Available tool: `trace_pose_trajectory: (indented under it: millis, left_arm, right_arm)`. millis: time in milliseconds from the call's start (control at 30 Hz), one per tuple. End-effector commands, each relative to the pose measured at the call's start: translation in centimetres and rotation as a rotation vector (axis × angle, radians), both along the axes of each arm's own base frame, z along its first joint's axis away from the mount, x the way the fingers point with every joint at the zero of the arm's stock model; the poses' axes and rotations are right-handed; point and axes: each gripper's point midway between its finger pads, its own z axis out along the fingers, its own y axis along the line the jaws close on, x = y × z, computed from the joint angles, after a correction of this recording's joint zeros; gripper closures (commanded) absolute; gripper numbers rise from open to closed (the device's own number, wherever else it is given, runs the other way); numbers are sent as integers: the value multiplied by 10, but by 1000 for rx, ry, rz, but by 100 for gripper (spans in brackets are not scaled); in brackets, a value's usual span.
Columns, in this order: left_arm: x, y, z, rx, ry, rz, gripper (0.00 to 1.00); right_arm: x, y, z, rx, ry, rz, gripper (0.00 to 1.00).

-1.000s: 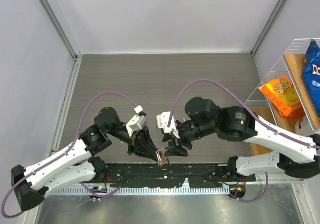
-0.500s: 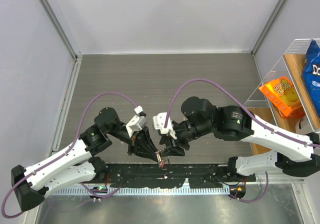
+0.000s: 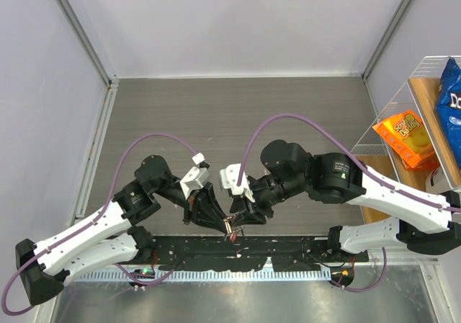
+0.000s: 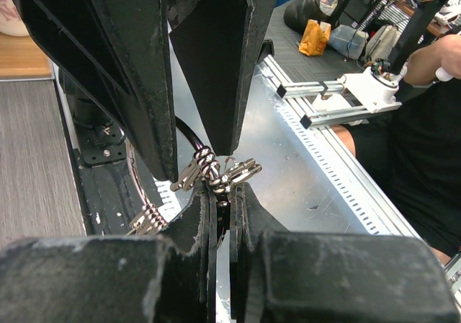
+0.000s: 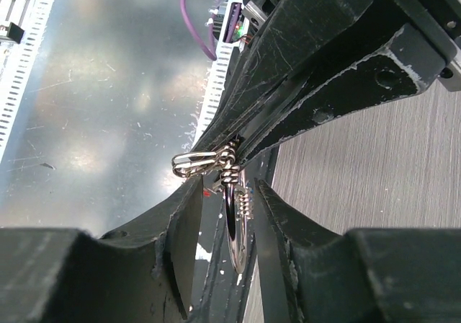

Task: Put the keys on the keyring

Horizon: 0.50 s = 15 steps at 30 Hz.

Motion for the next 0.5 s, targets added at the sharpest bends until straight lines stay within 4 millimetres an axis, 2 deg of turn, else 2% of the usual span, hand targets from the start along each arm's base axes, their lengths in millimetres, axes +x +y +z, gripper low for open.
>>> trace_pose_trajectory:
  millis: [0,200,367,467]
  left_arm:
    - [-3,2,21,-72,-59,-7,100]
    - [-3,2,21,-74,-59,-4,100]
    - [-4,3,21,-77,-61,-2,100]
    - [-4,4,21,-81,-64,1,100]
  right_arm:
    - [-5,10,25,90,-16,36,60]
    - [-6,14,26,92,-13,39,65]
    - [-6,12,25,90,-16,35,86]
    - [-6,9,28,101,-22,33,88]
